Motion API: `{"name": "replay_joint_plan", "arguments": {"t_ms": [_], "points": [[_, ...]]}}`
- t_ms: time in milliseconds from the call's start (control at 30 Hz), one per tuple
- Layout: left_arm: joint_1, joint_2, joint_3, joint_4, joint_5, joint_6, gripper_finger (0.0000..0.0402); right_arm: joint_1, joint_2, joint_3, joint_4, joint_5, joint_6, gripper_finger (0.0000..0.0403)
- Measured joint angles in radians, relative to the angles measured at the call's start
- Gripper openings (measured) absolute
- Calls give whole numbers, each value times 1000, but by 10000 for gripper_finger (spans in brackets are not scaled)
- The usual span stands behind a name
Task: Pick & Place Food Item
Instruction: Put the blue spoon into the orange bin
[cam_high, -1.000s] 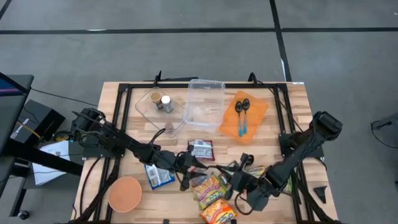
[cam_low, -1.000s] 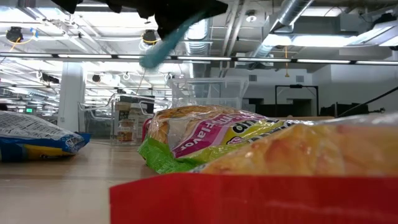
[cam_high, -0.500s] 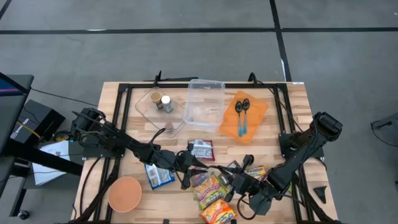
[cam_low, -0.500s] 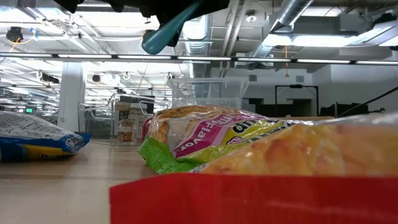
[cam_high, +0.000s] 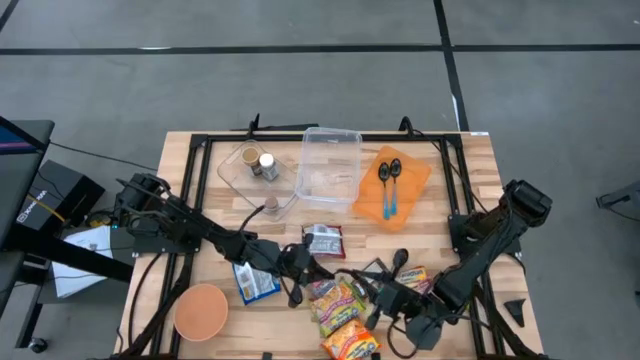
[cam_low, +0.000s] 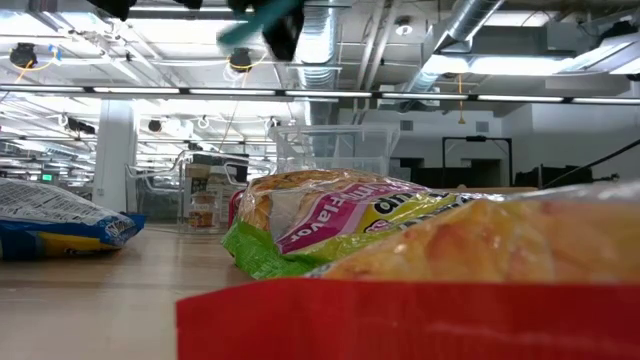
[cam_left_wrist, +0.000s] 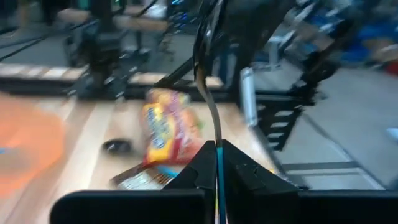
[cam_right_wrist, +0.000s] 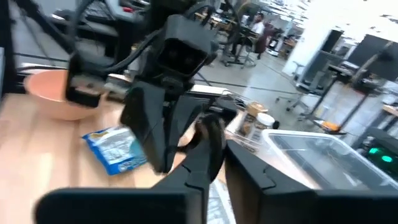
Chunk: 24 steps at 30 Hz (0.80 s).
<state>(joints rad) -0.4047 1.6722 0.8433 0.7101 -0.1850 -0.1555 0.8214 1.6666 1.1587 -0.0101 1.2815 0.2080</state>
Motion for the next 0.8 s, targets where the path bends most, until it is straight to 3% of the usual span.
{"name": "replay_joint_plan", "arguments": {"t_ms": [200,367,567,800], "points": [[-36,0,1,171,123,73,1,44,-39,-1,19,-4,4,107],[-86,-1,1,306,133,218,1,63,-44,-1,32,-6,2,158],[-133,-2,2,548,116,372,1,21,-42,-1,125,-166,-20,191],[-117,19,26,631,96,411,0,-46,-25,0,335,-380,-146,183]]}}
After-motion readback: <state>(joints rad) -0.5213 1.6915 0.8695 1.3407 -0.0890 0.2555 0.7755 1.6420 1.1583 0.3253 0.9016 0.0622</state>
